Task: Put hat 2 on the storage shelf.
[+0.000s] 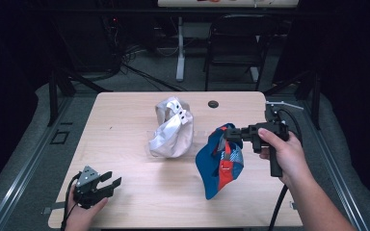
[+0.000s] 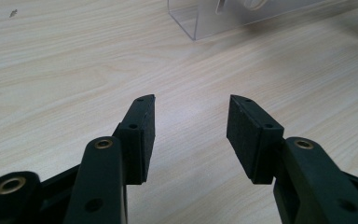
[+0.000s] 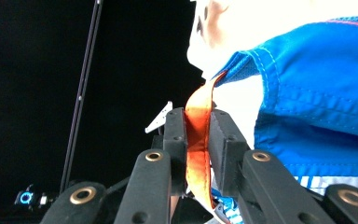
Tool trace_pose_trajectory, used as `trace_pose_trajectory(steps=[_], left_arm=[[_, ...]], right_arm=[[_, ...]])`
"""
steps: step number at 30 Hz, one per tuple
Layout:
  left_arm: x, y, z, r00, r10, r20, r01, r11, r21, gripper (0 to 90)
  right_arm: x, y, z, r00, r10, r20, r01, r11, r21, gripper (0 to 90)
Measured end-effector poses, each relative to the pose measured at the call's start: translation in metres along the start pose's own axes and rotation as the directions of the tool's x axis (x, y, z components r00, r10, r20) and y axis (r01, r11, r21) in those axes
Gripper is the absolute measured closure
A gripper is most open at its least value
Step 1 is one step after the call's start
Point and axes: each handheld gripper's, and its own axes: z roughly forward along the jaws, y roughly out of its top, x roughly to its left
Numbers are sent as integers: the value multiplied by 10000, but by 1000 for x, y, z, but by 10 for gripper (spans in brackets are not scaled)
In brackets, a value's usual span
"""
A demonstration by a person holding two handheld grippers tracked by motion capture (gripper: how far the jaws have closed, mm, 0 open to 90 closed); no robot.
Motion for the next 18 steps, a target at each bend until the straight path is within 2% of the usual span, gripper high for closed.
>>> trace_pose_trajectory(steps=[5, 13, 18], left_arm=[[0, 1, 0, 10000, 58, 11, -58, 9999, 158, 524], [1, 0, 0, 10000, -25, -37, 25, 10000, 2, 523], [1, 0, 0, 10000, 26, -30, -26, 10000, -1, 522]], right_arm=[[2, 7, -4, 9999, 157, -14, -157, 9997, -196, 780], [14, 18, -12, 10000, 30, 43, -28, 9989, -461, 781], [19, 26, -20, 9999, 70, 118, -60, 9962, -867, 780]])
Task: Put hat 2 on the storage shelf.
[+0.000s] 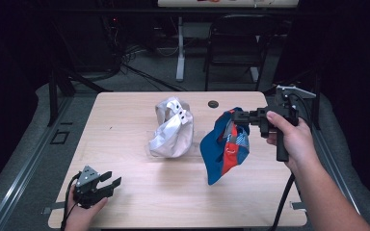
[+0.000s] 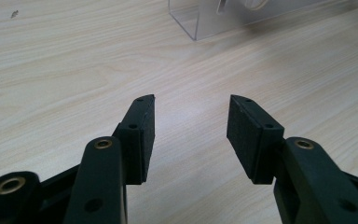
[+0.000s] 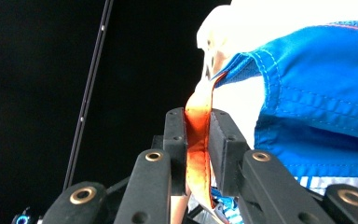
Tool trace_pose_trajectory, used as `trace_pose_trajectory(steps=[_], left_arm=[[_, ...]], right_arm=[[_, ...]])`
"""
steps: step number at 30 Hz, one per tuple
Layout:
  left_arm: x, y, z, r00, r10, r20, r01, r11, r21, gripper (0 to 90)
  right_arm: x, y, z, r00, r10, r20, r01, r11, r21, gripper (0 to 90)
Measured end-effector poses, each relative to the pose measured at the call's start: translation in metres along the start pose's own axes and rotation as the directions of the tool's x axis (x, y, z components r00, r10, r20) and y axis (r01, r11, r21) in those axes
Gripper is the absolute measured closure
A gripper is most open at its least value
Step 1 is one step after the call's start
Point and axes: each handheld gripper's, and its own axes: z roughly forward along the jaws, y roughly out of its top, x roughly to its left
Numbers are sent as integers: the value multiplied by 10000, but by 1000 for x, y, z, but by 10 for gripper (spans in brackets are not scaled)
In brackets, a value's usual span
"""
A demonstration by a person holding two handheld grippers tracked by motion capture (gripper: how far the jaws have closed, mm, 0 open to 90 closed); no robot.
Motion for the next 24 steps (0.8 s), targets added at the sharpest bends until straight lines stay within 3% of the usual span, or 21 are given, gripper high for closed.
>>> trace_pose_trajectory(steps=[13, 24], left_arm=[[0, 0, 0, 10000, 38, 37, -38, 9999, 117, 522], [0, 0, 1, 10000, -55, 22, 55, 10000, -11, 522]], right_arm=[[11, 21, -13, 9998, -113, 142, 120, 9985, -533, 781], [20, 37, -10, 9995, -108, 287, 132, 9963, -847, 781]])
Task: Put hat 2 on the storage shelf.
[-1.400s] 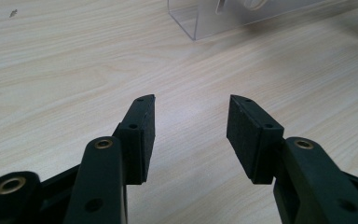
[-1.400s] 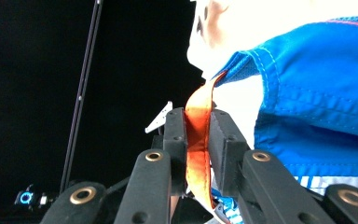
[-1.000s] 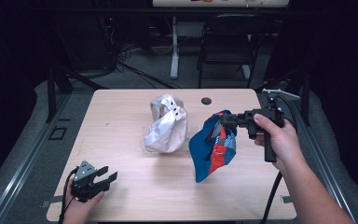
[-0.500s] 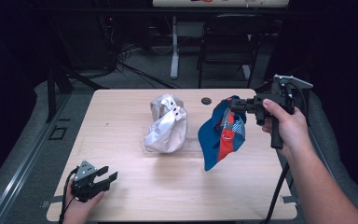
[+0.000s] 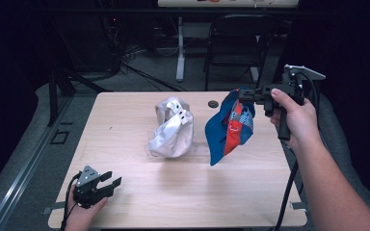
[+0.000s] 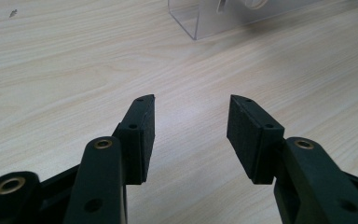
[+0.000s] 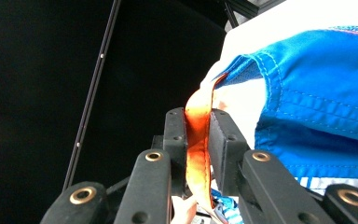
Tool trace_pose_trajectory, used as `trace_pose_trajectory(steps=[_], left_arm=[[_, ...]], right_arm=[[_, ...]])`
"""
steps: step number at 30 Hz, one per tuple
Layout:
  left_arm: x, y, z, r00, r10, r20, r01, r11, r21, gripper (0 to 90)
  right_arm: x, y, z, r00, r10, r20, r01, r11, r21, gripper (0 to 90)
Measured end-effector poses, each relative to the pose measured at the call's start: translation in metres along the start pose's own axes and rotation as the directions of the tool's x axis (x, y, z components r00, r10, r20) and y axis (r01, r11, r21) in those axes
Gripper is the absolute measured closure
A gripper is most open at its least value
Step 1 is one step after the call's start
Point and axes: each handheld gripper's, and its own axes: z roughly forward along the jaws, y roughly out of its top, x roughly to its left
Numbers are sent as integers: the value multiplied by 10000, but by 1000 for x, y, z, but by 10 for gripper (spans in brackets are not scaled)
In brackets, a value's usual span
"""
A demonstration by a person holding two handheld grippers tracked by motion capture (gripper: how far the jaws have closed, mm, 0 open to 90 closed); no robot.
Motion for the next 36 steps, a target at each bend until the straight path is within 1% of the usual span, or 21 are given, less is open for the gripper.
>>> trace_pose_trajectory(steps=[5, 6, 8, 9, 11, 12, 15, 17, 19, 23, 30, 31, 36], left_arm=[[1, 0, 0, 10000, 56, 9, -56, 10000, 24, 522], [0, 0, 0, 10000, 68, -4, -68, 10000, 12, 521], [0, 0, 0, 10000, 93, -6, -93, 9999, 73, 521], [0, 0, 0, 10000, 80, 2, -80, 10000, 14, 521], [1, 0, 0, 10000, 66, 17, -66, 10000, 31, 522], [1, 1, -1, 10000, 75, 58, -75, 9999, 121, 522], [1, 1, -1, 10000, 45, 62, -46, 9999, 94, 521], [1, 1, 0, 10000, 42, 61, -42, 10000, 66, 522], [1, 1, -1, 10000, 53, 67, -54, 9999, 89, 521], [2, 1, -1, 10000, 50, 64, -51, 10000, 71, 522], [2, 1, 0, 9999, 105, 93, -106, 9999, 64, 521], [2, 1, 0, 9999, 102, 76, -102, 9999, 78, 521], [2, 1, 0, 9999, 59, 95, -59, 10000, 55, 521]], right_arm=[[4, 6, 4, 9999, -15, 108, 16, 9999, -101, 781], [5, 7, 5, 9999, 49, 105, -47, 9998, -195, 780], [5, 10, 6, 9999, -30, 136, 32, 9999, -140, 780], [5, 12, 7, 9999, -20, 147, 23, 9998, -181, 781], [5, 15, 9, 9999, 16, 169, -11, 9997, -246, 780], [6, 16, 11, 9997, 44, 232, -38, 9996, -282, 780], [6, 20, 14, 9995, 47, 323, -36, 9993, -359, 781], [4, 22, 17, 9994, 67, 337, -55, 9993, -360, 780], [2, 24, 21, 9983, 128, 564, -104, 9990, -436, 780], [-2, 27, 25, 9978, 250, 617, -219, 9985, -508, 781], [-7, 32, 34, 9958, 335, 852, -290, 9982, -531, 780], [-8, 33, 36, 9953, 388, 887, -336, 9977, -597, 780], [-11, 33, 44, 9941, 377, 1022, -333, 9985, -438, 780]])
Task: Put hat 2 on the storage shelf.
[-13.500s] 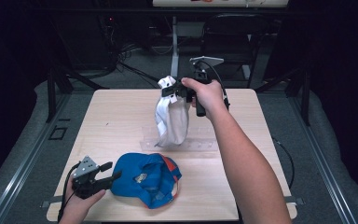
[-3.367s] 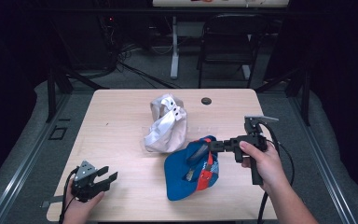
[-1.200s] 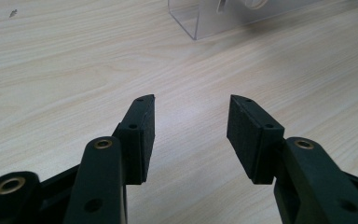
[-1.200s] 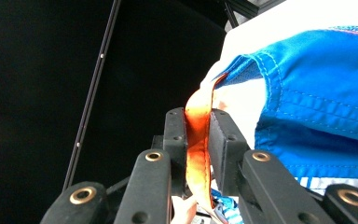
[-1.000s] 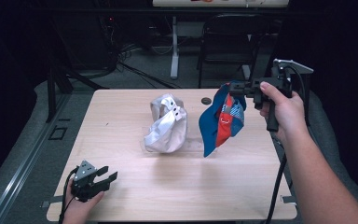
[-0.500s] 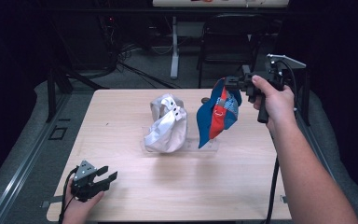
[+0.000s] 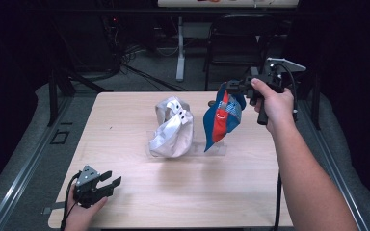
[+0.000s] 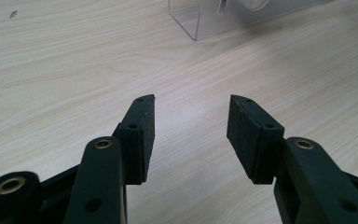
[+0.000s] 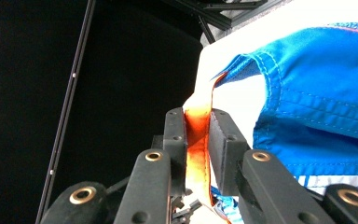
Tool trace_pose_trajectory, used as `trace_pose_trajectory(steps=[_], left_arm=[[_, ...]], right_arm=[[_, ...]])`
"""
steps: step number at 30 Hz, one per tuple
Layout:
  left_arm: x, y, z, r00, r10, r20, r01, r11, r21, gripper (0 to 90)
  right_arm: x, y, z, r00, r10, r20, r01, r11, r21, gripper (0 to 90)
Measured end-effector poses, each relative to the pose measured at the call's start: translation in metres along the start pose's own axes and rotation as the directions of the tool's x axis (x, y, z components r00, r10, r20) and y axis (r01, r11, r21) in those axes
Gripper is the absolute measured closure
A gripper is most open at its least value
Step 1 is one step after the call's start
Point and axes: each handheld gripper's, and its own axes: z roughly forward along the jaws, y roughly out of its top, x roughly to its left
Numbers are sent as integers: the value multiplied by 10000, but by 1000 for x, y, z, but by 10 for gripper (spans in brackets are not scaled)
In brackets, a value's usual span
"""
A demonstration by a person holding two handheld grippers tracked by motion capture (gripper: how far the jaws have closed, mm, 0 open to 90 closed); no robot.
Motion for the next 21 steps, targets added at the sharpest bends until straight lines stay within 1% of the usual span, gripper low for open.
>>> trace_pose_trajectory(steps=[4, 5, 6, 10, 13, 15, 18, 21], left_arm=[[0, 0, 0, 10000, 43, 3, -43, 10000, 11, 521], [0, 0, 0, 10000, 61, 24, -62, 9999, 104, 522], [0, 0, 0, 10000, 55, 23, -55, 9999, 103, 522], [0, 0, 0, 10000, 50, 26, -50, 9999, 94, 522], [0, 0, 1, 10000, -7, -45, 6, 10000, -84, 521], [0, 0, 0, 10000, 12, -41, -12, 10000, -5, 522], [0, 0, 1, 10000, -21, -44, 21, 10000, -57, 521], [0, 0, 1, 10000, 21, -45, -22, 10000, -64, 521]], right_arm=[[-3, -2, 7, 10000, 69, -56, -68, 10000, 61, 780], [-4, -2, 8, 10000, 25, 4, -25, 10000, 68, 780], [-4, -3, 10, 9999, 82, 69, -83, 10000, 6, 780], [-9, -5, 16, 9999, 103, 51, -104, 9997, 203, 780], [-14, -7, 19, 9998, 147, 104, -150, 9996, 257, 780], [-18, -8, 20, 9997, 96, 212, -103, 9994, 322, 779], [-24, -10, 22, 9993, 221, 294, -231, 9991, 348, 779], [-28, -11, 21, 9991, 209, 363, -223, 9990, 385, 779]])
